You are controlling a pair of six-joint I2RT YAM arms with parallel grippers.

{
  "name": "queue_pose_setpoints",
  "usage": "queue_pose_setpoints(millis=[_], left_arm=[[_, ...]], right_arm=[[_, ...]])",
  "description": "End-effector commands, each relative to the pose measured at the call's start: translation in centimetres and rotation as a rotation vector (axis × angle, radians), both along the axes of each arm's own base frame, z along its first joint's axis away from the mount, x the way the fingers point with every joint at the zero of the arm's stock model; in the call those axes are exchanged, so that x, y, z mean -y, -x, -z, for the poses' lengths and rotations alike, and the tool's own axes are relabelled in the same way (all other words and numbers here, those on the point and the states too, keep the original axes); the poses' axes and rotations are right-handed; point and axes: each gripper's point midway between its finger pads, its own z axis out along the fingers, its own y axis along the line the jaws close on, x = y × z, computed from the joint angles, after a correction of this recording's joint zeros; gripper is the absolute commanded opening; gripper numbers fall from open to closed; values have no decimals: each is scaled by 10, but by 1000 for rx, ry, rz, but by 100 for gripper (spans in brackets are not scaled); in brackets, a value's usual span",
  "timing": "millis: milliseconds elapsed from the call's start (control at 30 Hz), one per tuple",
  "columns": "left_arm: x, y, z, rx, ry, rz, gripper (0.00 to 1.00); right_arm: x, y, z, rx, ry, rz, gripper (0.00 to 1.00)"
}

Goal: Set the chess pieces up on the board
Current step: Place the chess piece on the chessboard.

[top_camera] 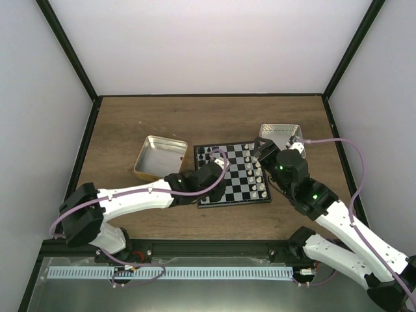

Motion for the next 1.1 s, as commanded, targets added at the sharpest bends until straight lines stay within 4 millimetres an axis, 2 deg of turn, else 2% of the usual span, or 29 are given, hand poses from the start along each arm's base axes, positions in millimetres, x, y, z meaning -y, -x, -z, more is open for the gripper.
queue_pose_setpoints(millis=[0,267,467,1067], left_arm=[[-10,5,33,-30,-89,-20,4],[-20,1,69,-31,-210,-29,4],[-23,2,86,-46,-245,-32,4],[-33,-7,99,-21,-317,-78,6]], right_arm=[[17,-1,8,-17,17,88,71],[10,-3,15,-34,18,64,71],[9,-4,16,-38,24,58,72],[1,-6,21,-52,29,29,72]])
